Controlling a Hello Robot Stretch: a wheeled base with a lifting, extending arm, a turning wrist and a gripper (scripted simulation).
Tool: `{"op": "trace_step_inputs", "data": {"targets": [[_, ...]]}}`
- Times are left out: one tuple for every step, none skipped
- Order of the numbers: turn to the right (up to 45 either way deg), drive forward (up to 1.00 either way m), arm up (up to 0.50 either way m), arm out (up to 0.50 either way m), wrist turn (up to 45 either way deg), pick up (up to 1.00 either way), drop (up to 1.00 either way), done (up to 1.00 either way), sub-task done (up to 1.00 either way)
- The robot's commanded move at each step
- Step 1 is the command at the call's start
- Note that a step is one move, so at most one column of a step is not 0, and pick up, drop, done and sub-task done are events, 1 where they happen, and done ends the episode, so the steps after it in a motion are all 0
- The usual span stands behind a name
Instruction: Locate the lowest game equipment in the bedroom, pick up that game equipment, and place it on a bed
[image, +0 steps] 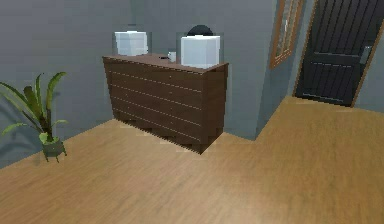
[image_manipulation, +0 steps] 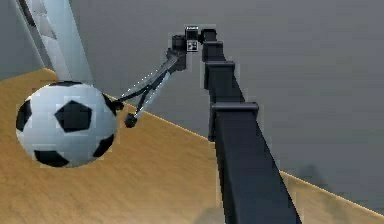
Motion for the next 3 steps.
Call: {"op": "trace_step_inputs", "data": {"targets": [[0.0,0.0,0.0,-0.48,0.0,0.0,0.0,0.0,0.0],[-30.0,0.0,0.0,0.0,0.0,0.0,0.0,0.0,0.0],[0.0,0.35,0.0,0.0,0.0,0.0,0.0,0.0,0.0]]}}
